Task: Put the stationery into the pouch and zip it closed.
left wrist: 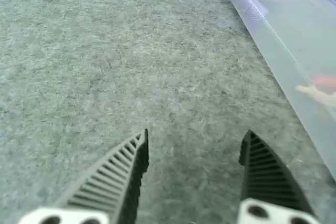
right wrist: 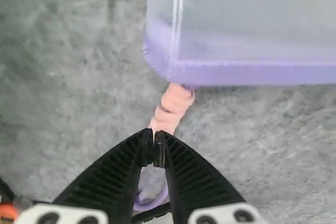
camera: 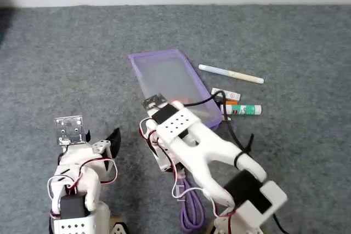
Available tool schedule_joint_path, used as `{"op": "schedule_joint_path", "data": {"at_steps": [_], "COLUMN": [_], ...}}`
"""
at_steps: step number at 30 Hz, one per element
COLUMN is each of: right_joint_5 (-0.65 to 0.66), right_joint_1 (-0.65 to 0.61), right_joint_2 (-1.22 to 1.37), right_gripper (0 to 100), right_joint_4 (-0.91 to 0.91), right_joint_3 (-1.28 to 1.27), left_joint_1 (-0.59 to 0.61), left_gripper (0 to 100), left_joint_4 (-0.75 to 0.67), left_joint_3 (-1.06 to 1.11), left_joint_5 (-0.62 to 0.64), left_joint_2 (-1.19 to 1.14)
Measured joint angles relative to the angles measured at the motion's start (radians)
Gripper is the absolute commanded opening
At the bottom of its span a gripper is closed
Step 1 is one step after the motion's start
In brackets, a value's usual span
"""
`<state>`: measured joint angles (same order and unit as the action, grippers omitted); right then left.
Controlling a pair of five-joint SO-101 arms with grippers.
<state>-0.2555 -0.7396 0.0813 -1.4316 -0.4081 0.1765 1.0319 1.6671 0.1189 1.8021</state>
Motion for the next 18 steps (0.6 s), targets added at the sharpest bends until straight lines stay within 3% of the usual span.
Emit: {"op": "schedule_joint_path", "data": {"at_steps": [7,18], "right_joint_5": [-0.026,-0.049], "right_joint_1": [0.000,0.000], "right_joint_2": [0.018,0.101], "right_gripper": [14.7,15.1], "right_joint_4": [-0.012,-0.058], "right_joint_3": [0.011,0.100], "left_joint_1": [-0.003,-0.003], "left_gripper": [27,27], "left_joint_4": [0.000,0.000], "left_joint_3": [0.000,0.000], "left_joint_5": [0.000,0.000], "left_joint_2": [0.000,0.000]}}
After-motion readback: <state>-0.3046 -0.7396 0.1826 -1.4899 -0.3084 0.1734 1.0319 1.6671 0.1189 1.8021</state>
